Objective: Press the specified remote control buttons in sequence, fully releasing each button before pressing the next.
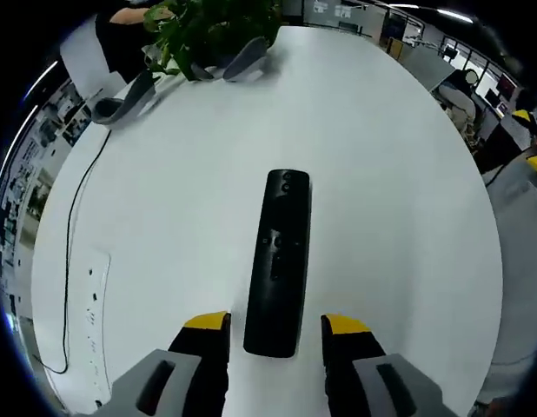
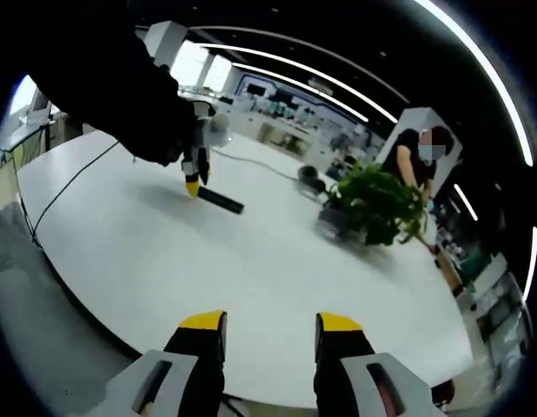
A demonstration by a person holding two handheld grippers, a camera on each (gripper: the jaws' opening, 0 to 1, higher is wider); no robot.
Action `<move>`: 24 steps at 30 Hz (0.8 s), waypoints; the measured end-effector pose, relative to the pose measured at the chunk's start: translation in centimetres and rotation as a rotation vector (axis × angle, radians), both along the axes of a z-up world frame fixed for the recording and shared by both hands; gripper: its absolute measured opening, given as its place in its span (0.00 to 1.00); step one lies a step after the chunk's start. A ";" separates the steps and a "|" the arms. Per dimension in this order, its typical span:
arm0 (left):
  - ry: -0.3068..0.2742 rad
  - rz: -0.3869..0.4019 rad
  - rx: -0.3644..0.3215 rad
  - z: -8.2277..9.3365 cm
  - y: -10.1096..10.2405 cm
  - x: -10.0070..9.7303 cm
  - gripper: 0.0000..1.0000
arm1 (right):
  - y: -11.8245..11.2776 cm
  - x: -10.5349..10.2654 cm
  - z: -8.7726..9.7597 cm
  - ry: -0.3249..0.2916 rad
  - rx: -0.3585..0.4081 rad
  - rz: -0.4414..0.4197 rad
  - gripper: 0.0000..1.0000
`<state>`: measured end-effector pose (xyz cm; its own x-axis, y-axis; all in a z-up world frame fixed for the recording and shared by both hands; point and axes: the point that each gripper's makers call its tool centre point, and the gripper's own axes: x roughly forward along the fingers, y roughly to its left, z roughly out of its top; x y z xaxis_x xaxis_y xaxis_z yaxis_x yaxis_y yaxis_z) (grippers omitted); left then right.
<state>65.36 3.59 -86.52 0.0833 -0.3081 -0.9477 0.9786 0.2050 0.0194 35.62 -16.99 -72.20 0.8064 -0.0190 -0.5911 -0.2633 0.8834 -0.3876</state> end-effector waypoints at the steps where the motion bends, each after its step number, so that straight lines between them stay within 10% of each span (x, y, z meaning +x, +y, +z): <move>1: 0.053 0.003 -0.019 0.0 -0.2 -0.6 0.38 | 0.0 0.0 0.0 0.002 -0.001 0.000 0.38; 24: 0.004 0.013 0.088 -0.2 0.0 -0.1 0.23 | 0.0 0.1 0.2 -0.010 -0.002 0.000 0.38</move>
<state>65.26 3.54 -86.69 0.0831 -0.2225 -0.9714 0.9759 0.2154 0.0341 35.70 -17.03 -71.98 0.8120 -0.0202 -0.5832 -0.2598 0.8824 -0.3923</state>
